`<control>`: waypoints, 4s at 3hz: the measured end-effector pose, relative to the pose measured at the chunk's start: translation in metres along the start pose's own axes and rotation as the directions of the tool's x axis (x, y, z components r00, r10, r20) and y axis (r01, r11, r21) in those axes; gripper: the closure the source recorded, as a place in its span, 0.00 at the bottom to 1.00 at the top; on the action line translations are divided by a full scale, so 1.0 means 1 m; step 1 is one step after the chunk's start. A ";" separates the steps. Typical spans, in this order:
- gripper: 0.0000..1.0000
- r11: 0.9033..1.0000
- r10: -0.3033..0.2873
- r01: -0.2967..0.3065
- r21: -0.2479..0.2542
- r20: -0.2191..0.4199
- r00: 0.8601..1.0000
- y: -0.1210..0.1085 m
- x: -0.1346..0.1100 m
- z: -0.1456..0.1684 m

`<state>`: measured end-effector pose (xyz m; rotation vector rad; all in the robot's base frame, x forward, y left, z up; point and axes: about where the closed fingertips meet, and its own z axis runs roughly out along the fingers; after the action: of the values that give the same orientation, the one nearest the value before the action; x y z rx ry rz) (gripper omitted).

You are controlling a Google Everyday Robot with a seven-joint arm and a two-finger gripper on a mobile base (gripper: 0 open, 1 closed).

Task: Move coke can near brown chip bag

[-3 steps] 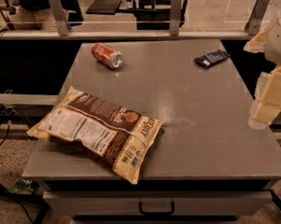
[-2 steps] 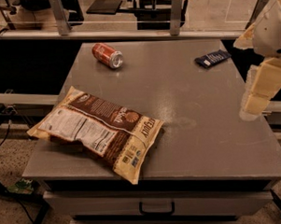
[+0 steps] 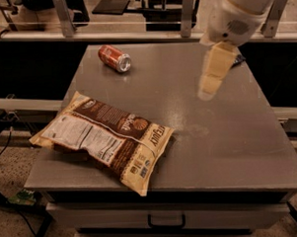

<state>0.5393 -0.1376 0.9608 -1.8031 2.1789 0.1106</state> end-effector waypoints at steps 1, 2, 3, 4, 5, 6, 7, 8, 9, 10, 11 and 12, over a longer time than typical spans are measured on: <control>0.00 0.996 0.090 -0.090 -0.003 0.037 0.995 -0.050 -0.054 0.034; 0.00 0.983 0.181 -0.181 0.001 0.049 0.982 -0.082 -0.090 0.056; 0.00 0.969 0.248 -0.248 0.002 0.043 0.968 -0.100 -0.115 0.074; 0.00 0.941 0.334 -0.334 0.045 0.010 0.942 -0.116 -0.140 0.092; 0.00 0.908 0.411 -0.407 0.098 -0.021 0.912 -0.131 -0.162 0.110; 0.00 0.886 0.456 -0.448 0.117 -0.056 0.888 -0.146 -0.194 0.140; 0.00 0.882 0.466 -0.458 0.110 -0.065 0.882 -0.155 -0.214 0.161; 0.00 0.879 0.474 -0.466 0.103 -0.075 0.877 -0.161 -0.227 0.182; 0.02 0.867 0.496 -0.487 0.108 -0.077 0.865 -0.171 -0.230 0.202; 0.25 0.858 0.510 -0.501 0.113 -0.074 0.857 -0.177 -0.229 0.210; 0.48 0.858 0.509 -0.501 0.113 -0.063 0.858 -0.181 -0.228 0.211; 0.79 0.878 0.473 -0.468 0.095 -0.042 0.880 -0.180 -0.228 0.200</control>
Offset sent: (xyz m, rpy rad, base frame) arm 0.1245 0.1012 -0.0156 0.0933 0.0615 -0.2223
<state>0.7880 0.0914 0.8608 -1.2107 2.5857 0.0683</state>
